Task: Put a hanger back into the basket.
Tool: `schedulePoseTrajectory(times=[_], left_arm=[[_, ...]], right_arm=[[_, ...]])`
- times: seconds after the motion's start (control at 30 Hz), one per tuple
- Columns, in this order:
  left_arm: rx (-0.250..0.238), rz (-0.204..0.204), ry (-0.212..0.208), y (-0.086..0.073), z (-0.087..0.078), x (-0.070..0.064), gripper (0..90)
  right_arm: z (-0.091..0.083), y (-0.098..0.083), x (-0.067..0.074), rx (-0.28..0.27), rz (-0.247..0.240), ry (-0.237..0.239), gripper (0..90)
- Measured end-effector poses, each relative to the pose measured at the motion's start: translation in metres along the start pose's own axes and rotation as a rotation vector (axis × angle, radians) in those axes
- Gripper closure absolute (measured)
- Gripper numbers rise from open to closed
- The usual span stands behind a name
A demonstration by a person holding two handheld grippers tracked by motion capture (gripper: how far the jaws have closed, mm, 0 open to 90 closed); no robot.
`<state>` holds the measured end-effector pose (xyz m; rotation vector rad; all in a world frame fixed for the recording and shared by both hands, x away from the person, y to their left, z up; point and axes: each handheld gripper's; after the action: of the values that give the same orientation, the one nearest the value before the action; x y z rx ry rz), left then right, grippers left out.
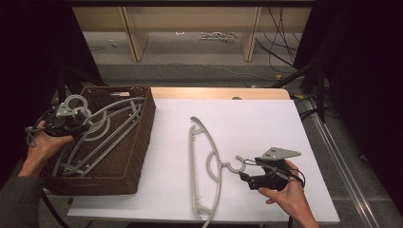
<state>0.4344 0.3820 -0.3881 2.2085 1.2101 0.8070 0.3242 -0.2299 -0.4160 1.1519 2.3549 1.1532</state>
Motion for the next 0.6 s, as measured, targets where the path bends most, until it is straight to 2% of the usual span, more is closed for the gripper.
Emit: schedulePoseTrajectory(times=[0.13, 0.27, 0.33, 0.43, 0.5, 0.57, 0.6], left_arm=[[0.027, 0.010, 0.002, 0.000, 0.007, -0.003, 81.8], [0.065, 0.022, 0.001, 0.000, 0.017, -0.008, 81.5], [0.094, 0.004, 0.007, 0.000, 0.023, -0.010, 81.3], [0.110, 0.002, 0.018, -0.002, 0.027, -0.009, 81.1], [0.101, -0.018, 0.012, -0.004, 0.028, -0.007, 80.4], [0.093, -0.015, 0.019, -0.005, 0.027, -0.006, 72.7], [0.087, -0.023, 0.027, -0.005, 0.025, -0.006, 72.7]], right_arm=[[-0.001, 0.000, -0.002, 0.001, -0.011, 0.001, 21.0], [-0.002, 0.000, 0.000, 0.016, 0.013, -0.004, 21.0], [-0.001, -0.001, -0.001, 0.009, 0.008, 0.002, 21.1], [-0.001, -0.001, 0.000, 0.010, 0.007, 0.003, 21.1], [-0.002, -0.001, 0.000, 0.020, 0.010, -0.001, 21.1], [-0.001, -0.001, 0.000, 0.012, 0.016, 0.000, 21.1], [-0.001, -0.001, -0.001, 0.009, 0.011, -0.001, 21.1]])
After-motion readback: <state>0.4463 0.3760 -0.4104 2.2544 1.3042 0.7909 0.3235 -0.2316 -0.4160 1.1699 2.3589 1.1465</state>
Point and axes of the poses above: each handheld gripper's, and its own axes: z roughly forward along the jaws, y roughly out of its top, x roughly to its left, and after that the axes turned 1 degree about -x, right-handed
